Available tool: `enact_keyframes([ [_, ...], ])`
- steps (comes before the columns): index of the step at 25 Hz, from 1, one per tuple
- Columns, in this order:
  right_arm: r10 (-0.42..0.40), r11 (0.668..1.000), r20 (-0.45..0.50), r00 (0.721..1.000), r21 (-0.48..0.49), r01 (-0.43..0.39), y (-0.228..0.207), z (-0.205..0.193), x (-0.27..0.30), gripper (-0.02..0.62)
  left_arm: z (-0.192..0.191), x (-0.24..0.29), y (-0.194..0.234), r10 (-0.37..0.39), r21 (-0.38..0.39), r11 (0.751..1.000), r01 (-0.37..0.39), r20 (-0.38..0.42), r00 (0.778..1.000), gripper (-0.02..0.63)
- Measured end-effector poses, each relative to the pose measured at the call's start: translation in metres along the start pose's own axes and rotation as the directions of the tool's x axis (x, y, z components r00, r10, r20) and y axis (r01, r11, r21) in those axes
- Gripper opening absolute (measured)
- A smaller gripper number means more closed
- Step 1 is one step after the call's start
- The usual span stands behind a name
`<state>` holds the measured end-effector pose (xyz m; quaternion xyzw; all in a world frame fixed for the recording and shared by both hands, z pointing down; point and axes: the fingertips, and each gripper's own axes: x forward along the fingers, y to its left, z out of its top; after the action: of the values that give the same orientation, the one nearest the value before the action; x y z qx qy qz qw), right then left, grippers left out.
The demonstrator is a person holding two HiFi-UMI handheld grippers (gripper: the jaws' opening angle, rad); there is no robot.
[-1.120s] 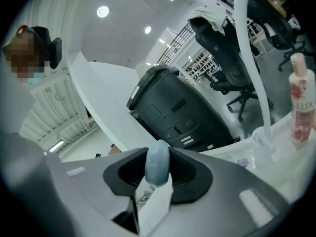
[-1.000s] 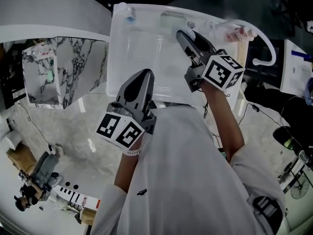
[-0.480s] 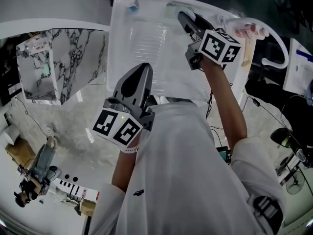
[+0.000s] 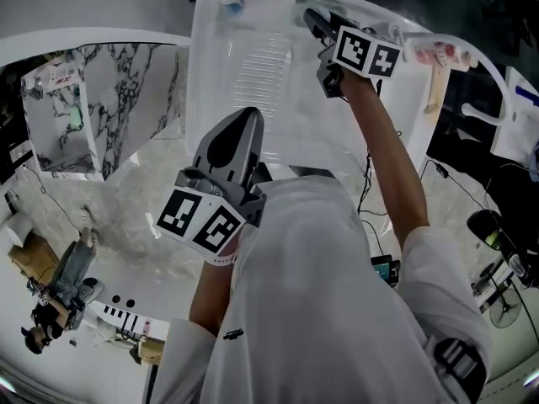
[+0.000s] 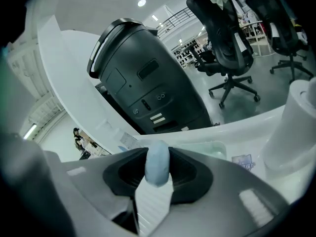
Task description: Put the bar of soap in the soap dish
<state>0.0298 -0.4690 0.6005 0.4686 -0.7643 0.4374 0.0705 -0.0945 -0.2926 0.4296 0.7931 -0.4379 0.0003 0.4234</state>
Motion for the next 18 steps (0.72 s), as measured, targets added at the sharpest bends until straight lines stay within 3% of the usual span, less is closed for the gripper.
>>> enact_keyframes([
  [8, -0.02, 1.0, -0.051, 0.998, -0.003, 0.02, -0.018, -0.01, 0.02, 0.137, -0.002, 0.0, 0.006, -0.001, -0.003, 1.0, 0.0, -0.016, 1.0, 0.009],
  [14, -0.116, 0.993, -0.03, 0.993, -0.038, 0.114, -0.04, -0.009, 0.019, 0.138, -0.007, -0.002, 0.005, -0.003, 0.003, 1.0, 0.003, -0.026, 1.0, 0.009],
  [18, -0.182, 0.981, -0.013, 0.983, -0.067, 0.181, -0.055, -0.003, 0.018, 0.175, -0.009, -0.003, 0.001, -0.005, 0.004, 1.0, 0.005, -0.025, 1.0, 0.009],
])
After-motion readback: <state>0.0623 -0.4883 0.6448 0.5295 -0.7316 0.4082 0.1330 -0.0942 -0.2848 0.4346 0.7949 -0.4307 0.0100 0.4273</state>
